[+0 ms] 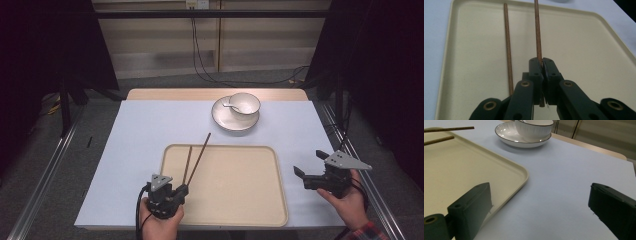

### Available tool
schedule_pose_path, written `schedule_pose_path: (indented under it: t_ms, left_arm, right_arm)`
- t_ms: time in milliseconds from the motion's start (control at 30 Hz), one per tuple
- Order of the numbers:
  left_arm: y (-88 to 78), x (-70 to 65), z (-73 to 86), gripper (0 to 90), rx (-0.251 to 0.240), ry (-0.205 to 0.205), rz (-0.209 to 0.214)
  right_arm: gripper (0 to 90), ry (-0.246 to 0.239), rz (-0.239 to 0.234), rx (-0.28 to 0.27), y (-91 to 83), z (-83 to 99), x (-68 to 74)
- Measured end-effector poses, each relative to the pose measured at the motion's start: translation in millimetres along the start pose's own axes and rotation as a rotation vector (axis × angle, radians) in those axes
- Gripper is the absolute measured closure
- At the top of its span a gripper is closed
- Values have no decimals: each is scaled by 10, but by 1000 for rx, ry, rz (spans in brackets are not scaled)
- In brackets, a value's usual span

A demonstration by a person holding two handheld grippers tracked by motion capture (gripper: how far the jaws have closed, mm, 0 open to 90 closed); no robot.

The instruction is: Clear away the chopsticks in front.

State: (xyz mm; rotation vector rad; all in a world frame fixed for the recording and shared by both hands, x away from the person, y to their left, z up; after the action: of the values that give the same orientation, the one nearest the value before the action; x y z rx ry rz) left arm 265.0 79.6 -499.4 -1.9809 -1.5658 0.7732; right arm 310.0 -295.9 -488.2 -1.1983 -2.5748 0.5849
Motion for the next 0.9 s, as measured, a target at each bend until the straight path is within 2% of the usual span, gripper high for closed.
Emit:
schedule_pose_path:
  t_ms: [200,300,367,600,767,900]
  left_arm:
    - [-44,-2,22,863,-6,8,14]
    - [-87,2,44,863,-6,11,13]
    - [-111,7,61,863,-6,-1,12]
    - [-139,0,138,863,10,9,22]
    - [-158,24,142,863,5,10,7]
    - [-190,22,151,863,1,2,12]
  right_arm:
    - [44,1,10,-5,1,-3,-16]
    - [44,-4,-1,1,1,1,-2]
    - [44,-4,-1,0,2,1,-1]
    - [44,-3,0,1,2,1,-2]
    - [44,0,7,-2,2,1,-7]
    - [43,-6,7,3,13,5,-8]
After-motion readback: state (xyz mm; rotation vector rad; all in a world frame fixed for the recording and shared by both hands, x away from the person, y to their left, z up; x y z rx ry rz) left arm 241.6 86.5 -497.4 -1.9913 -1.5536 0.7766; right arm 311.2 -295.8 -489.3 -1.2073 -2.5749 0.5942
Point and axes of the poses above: each handheld gripper's, and its own axes: y roughly forward along the jaws, z roughly out of its underside, x roughly to its left, the point moved 10 cm from there along y, roughly forward along the jaws, and after that the axes turned 15 degrees about -z, right-handed, at the moved point
